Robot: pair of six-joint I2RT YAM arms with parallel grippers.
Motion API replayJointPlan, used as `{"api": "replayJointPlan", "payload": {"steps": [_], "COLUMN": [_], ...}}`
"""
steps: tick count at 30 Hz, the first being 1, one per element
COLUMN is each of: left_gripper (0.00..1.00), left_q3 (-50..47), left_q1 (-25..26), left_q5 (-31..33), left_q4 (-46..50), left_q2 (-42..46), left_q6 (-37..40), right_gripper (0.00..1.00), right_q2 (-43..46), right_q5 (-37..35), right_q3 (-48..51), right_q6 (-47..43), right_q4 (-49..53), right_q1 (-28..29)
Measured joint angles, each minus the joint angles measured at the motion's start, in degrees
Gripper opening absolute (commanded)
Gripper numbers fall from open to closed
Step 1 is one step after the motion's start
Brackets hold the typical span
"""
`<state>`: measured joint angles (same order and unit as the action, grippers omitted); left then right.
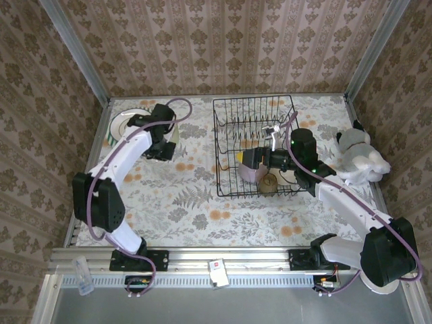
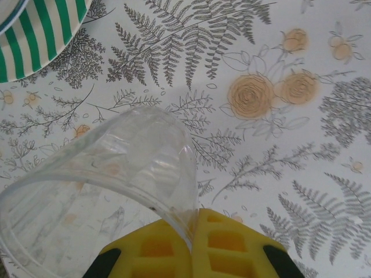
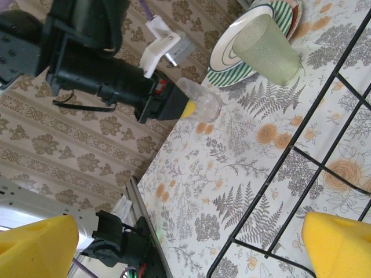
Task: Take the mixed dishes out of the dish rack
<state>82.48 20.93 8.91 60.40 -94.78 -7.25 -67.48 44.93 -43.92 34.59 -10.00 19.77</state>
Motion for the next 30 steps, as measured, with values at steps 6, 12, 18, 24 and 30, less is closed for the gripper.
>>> {"api": "replayJointPlan", "payload": {"steps": [6, 12, 18, 24, 30], "left_gripper": [0.0, 0.0, 0.0, 0.0, 0.0], "left_q3": [1.7, 5.2, 6.8, 6.9, 7.2], "left_q1": [-1.8, -3.5, -5.8, -6.9, -7.2], "left_q5": [0.0, -0.1, -0.1, -0.3, -0.7], "left_q4": [-1.9, -3.1, -4.3, -4.9, -5.2], "left_q2": [-6.5, -10.8, -14.2, -16.1, -16.3], "left_q6": [0.0, 0.0, 0.0, 0.0, 0.0], "right_gripper": [1.0, 1.0, 1.0, 1.0, 1.0], "right_q2": [0.0, 0.0, 0.0, 0.0, -0.1], "right_q5": [-0.2, -0.7, -0.9, -1.1, -1.1], "right_q3": [-0.1, -0.1, -0.2, -0.2, -0.3], "right_q6": [-0.3, -0.4, -0.6, -1.4, -1.5], "right_q4": [0.0, 0.4, 1.2, 1.5, 1.5], "right_q1": [0.2, 0.4, 0.5, 0.8, 1.0]}}
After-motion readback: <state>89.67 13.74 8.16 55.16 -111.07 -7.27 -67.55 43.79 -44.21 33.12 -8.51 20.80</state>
